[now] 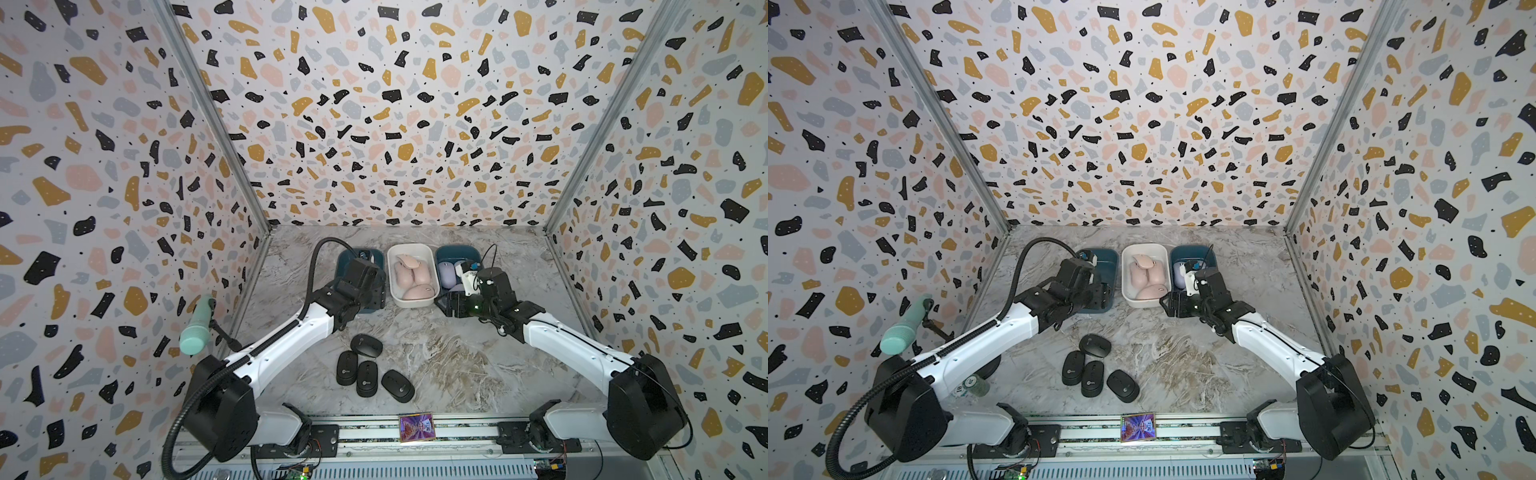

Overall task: Place the mice by color into the storage box
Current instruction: Pick up the mouse from the center of the board.

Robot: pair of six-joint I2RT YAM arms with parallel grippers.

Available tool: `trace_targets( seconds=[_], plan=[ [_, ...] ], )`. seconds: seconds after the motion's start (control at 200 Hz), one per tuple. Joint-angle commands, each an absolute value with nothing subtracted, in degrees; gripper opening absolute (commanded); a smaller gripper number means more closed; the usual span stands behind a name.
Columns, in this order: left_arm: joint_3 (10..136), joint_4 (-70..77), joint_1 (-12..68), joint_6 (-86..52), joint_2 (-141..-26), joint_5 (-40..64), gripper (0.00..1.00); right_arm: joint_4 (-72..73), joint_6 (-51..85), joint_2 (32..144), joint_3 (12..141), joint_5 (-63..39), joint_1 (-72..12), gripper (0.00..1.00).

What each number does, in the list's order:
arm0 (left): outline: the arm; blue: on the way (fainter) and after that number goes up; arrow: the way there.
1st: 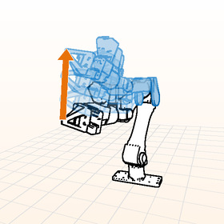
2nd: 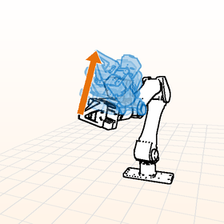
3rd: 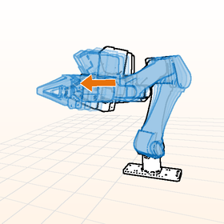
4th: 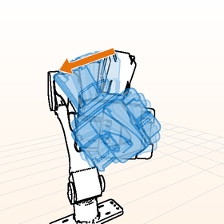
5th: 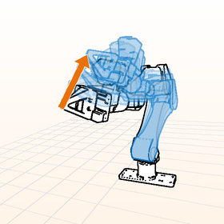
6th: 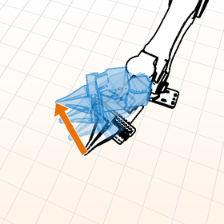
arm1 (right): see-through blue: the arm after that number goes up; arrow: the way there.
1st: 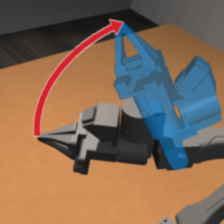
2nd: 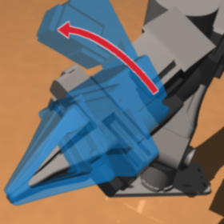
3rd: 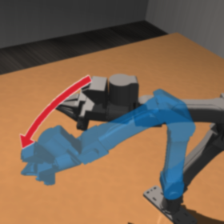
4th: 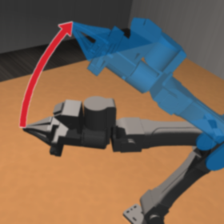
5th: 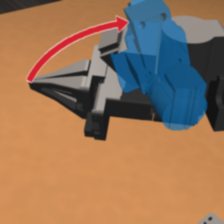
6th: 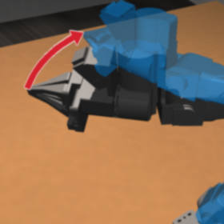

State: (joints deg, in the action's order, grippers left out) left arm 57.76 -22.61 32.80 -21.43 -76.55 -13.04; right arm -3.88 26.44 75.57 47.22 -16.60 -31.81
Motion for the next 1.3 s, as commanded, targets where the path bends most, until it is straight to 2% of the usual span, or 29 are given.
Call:
trace_targets(
  seconds=[0.0, 0.32, 0.601, 0.801, 1.292],
  plan=[
    [55.7, -24.1, 33.0, -23.2, -74.1, -16.4, 0.75, -8.8, 20.9, 74.7, 49.9, -14.1, -36.4, 0.80],
    [53.1, -22.1, 30.9, -23.2, -73.3, -17.7, 0.77, -17.2, 17.7, 71.4, 51.0, -4.4, -58.0, 0.83],
    [49.2, -11.7, 27.9, -27.1, -72.9, -13.6, 0.77, -22.2, 19.1, 80.4, 54.7, 0.2, -71.7, 0.88],
    [47.6, -11.9, 27.2, -25.5, -72.2, -13.1, 0.77, -23.7, 19.9, 85.6, 57.3, 1.0, -75.5, 0.90],
    [43.3, -12.3, 23.7, -24.2, -64.7, -10.9, 0.78, -24.3, 22.1, 94.5, 60.0, 4.0, -75.9, 0.86]
  ],
)
